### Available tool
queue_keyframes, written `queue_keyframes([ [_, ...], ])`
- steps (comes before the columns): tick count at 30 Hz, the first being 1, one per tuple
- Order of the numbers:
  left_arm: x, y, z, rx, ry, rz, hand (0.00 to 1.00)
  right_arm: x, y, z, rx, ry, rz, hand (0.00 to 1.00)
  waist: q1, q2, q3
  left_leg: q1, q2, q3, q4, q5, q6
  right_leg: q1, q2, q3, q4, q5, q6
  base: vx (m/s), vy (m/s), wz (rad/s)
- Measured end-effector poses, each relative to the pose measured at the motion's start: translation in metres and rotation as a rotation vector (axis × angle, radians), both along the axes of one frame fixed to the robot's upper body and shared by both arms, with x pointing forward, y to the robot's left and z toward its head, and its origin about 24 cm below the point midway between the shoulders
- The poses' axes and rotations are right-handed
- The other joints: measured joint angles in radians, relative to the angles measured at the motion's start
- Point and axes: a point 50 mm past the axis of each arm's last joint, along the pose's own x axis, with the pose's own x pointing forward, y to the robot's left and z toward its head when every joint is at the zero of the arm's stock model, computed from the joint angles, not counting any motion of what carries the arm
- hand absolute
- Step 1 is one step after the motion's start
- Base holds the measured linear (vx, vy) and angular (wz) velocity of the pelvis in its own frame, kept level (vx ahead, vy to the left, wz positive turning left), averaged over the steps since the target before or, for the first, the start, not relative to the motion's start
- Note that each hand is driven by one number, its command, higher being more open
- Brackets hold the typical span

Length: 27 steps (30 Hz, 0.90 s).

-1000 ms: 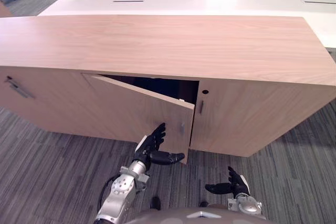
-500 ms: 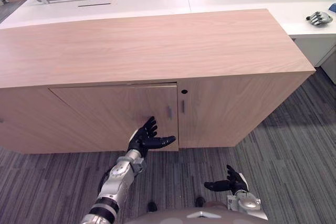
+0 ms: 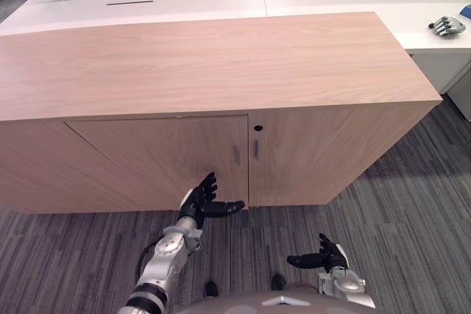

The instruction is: Walk over to the cabinet, pick up the folder, carry it to the office cabinet, place the folder inside the office cabinet, then close the office cabinet door

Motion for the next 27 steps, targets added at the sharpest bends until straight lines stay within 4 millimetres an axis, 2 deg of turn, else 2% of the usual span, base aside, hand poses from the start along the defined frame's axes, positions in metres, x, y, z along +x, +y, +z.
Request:
queue_keyframes([
  [4, -0.027, 0.004, -0.023, 0.050, 0.121, -0.004, 1.00, -0.001, -0.001, -0.001, -0.007, 0.012, -0.012, 1.00, 0.014, 0.000, 0.000, 0.001, 0.001, 0.005, 0.000, -0.002, 0.000, 0.004, 0.002, 0.005, -0.010, 0.006, 0.000, 0.00, 0.005, -0.03],
  [7, -0.053, 0.018, -0.046, 0.103, 0.273, 0.031, 1.00, -0.003, -0.002, -0.004, -0.002, 0.031, -0.037, 1.00, 0.020, -0.003, 0.001, 0.006, 0.003, 0.015, 0.000, -0.003, -0.001, 0.003, 0.004, 0.016, -0.010, 0.009, 0.000, -0.01, 0.006, -0.08],
  [12, -0.086, 0.040, -0.065, 0.198, 0.436, 0.078, 1.00, -0.004, -0.003, -0.005, -0.004, 0.053, -0.045, 1.00, 0.033, -0.012, 0.004, 0.012, 0.004, 0.024, 0.000, -0.004, -0.001, 0.004, 0.006, 0.025, -0.010, 0.015, 0.000, -0.02, 0.006, -0.06],
  [17, -0.096, 0.047, -0.070, 0.254, 0.486, 0.094, 1.00, -0.009, -0.003, -0.009, -0.001, 0.087, -0.046, 1.00, 0.059, -0.022, -0.002, 0.015, 0.003, 0.025, 0.000, -0.003, -0.001, 0.006, 0.003, 0.026, -0.011, 0.017, 0.001, -0.01, 0.001, -0.01],
  [27, -0.104, 0.042, -0.076, 0.281, 0.534, 0.118, 1.00, -0.009, -0.002, -0.011, 0.003, 0.108, -0.047, 1.00, 0.068, -0.023, -0.003, 0.015, -0.001, 0.017, -0.001, -0.003, 0.000, 0.009, 0.000, 0.018, -0.011, 0.016, 0.002, 0.00, 0.000, 0.00],
])
